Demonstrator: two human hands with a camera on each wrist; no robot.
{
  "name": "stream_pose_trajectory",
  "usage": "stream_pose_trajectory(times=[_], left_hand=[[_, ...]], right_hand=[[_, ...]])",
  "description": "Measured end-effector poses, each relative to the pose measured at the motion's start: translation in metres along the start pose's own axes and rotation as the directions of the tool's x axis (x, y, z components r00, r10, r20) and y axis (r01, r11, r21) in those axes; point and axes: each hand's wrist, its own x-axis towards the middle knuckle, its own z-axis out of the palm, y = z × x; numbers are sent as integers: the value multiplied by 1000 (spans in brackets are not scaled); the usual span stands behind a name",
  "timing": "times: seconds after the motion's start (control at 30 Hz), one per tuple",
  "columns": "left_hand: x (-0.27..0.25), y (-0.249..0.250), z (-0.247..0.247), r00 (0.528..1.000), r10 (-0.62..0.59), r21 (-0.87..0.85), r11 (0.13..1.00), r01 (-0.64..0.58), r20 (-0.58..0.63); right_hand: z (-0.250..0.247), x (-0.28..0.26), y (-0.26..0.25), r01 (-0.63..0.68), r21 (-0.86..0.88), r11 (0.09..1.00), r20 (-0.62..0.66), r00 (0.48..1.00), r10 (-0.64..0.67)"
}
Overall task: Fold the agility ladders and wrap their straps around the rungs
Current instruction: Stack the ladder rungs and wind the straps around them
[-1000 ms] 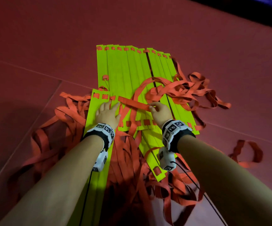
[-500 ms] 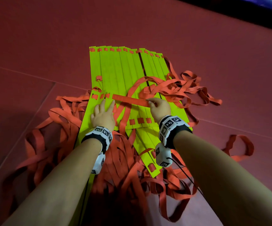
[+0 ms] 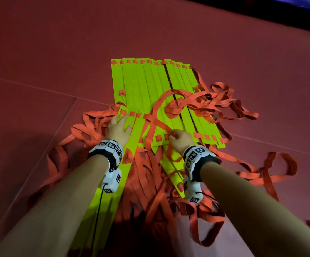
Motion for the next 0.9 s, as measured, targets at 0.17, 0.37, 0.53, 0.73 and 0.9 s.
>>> stream_pose_trajectory(times=[0.17, 0.37, 0.53, 0.73, 0.9], left_hand=[[-22, -33, -33, 993, -67, -19, 998, 65, -102], [-78, -67, -61, 971, -224, -39, 974, 222, -87], [-138, -77, -62, 953, -298, -69, 951, 301, 49], [-192, -81, -58, 976, -216, 57, 975, 217, -9], [-202, -87, -67, 969, -178, 81, 983, 166, 171]], right_hand=[[28, -36, -30, 99, -144, 985, -184, 975, -125], [68, -94, -54, 61, 200, 978, 33, 997, -69], [113, -139, -52, -121, 329, 937, 222, 974, 48], [153, -173, -58, -130, 299, 945, 381, 925, 6], [162, -180, -67, -129, 394, 910, 298, 954, 6]])
